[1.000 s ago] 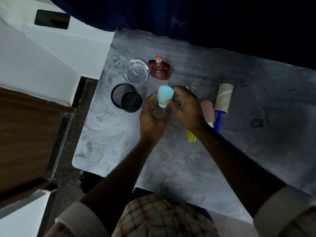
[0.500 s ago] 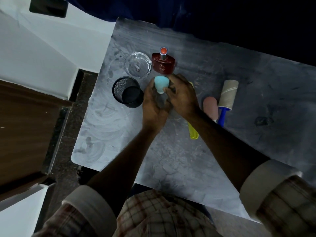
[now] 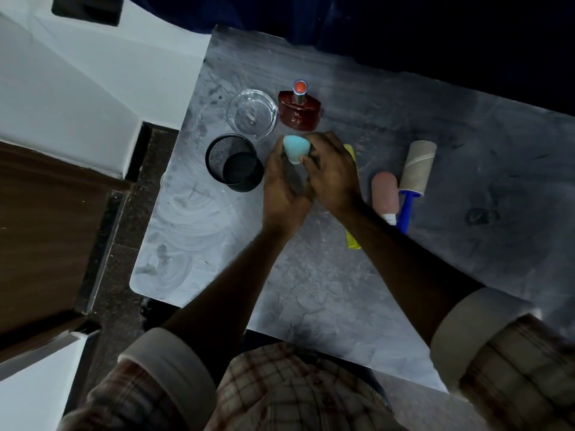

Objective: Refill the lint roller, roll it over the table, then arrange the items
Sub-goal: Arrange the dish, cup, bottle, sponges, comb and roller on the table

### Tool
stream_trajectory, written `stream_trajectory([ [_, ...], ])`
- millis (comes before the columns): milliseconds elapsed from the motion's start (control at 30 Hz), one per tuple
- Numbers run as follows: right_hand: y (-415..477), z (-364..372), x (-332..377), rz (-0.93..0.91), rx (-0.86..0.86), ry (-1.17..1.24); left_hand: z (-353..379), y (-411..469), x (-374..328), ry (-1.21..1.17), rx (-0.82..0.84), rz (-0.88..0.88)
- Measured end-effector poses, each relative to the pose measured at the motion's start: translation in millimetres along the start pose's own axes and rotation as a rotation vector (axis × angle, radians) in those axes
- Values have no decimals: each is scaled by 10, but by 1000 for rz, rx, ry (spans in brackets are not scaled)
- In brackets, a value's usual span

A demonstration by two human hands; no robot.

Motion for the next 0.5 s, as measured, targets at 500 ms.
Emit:
stream_trajectory([
  [500, -8, 40, -6, 12, 16, -22, 15, 24, -24, -14, 10, -6],
])
Point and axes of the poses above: each hand's wrist, its own y-axis towards the middle knuckle, its own z-axis out of the palm, x = y × z, the point moved 5 cm from there along y, towards the middle knuckle, and after that the axes turned 13 degrees about -x, right-handed, at the moved point
